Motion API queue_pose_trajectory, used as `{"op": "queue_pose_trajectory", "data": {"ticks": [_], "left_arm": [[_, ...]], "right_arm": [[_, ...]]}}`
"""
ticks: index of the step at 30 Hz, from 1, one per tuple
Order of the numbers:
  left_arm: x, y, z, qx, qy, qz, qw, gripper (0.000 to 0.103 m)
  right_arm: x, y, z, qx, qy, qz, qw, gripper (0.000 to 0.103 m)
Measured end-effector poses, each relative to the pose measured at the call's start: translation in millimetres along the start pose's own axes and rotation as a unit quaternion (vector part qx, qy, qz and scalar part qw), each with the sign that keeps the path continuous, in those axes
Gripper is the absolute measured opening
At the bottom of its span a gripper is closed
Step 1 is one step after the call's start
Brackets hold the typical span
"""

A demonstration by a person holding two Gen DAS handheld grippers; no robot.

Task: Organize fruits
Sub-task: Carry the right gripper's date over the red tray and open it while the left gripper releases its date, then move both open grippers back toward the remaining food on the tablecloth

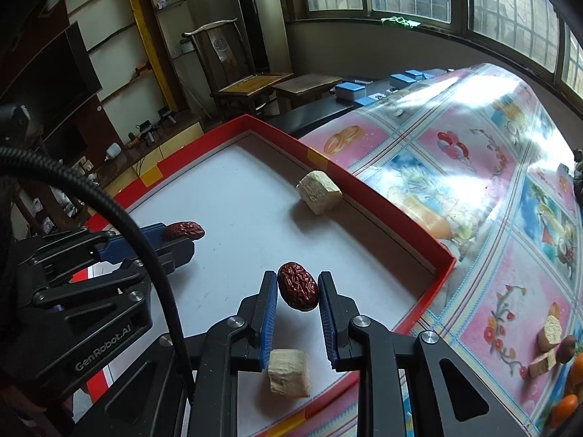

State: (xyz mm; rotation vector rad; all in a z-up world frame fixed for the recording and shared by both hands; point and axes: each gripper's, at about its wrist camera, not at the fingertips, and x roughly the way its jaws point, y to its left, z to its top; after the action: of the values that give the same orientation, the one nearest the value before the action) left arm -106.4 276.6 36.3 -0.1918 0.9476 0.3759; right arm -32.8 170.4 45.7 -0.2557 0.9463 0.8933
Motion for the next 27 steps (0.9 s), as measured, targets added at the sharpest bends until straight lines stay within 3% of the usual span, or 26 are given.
{"op": "queue_pose_trajectory", "data": {"ticks": [6, 10, 12, 16, 20, 22, 27], "left_arm": [[3.1, 3.8, 0.5, -0.009, 0.006, 0.011, 0.9999, 0.022], [2.9, 2.5, 0.0, -0.010, 0.009, 0.014, 0.9998, 0.022], [3.1, 2.4, -0.2, -0.012, 0.011, 0.015, 0.9998, 0.023], [2.3, 4.0, 0.2, -0.020, 0.012, 0.017, 0.9996, 0.031], [-3.5, 1.1, 1.1, -0.026, 0.005, 0.002, 0.9996, 0.061], [-7.7, -3.1, 1.9, -0.024, 0.002, -0.003, 0.9997, 0.061], [-13.4, -20.2, 3.9, -0.010, -0.001, -0.016, 0.9998, 0.061]], "right_arm": [[9.6, -2.4, -0.9, 0.012, 0.008, 0.003, 1.000, 0.022], [8.6, -6.2, -0.6, 0.026, 0.005, 0.010, 1.000, 0.033], [7.6, -6.8, -0.9, 0.029, 0.005, 0.010, 1.000, 0.034], [-0.3, -9.2, -2.5, 0.035, -0.004, 0.009, 0.999, 0.034], [-15.4, -17.6, -5.3, 0.054, -0.017, 0.010, 0.998, 0.039], [-24.4, -23.9, -7.4, 0.066, -0.024, 0.007, 0.997, 0.045], [-49.7, -40.7, -16.2, 0.092, -0.044, -0.001, 0.995, 0.046]]}}
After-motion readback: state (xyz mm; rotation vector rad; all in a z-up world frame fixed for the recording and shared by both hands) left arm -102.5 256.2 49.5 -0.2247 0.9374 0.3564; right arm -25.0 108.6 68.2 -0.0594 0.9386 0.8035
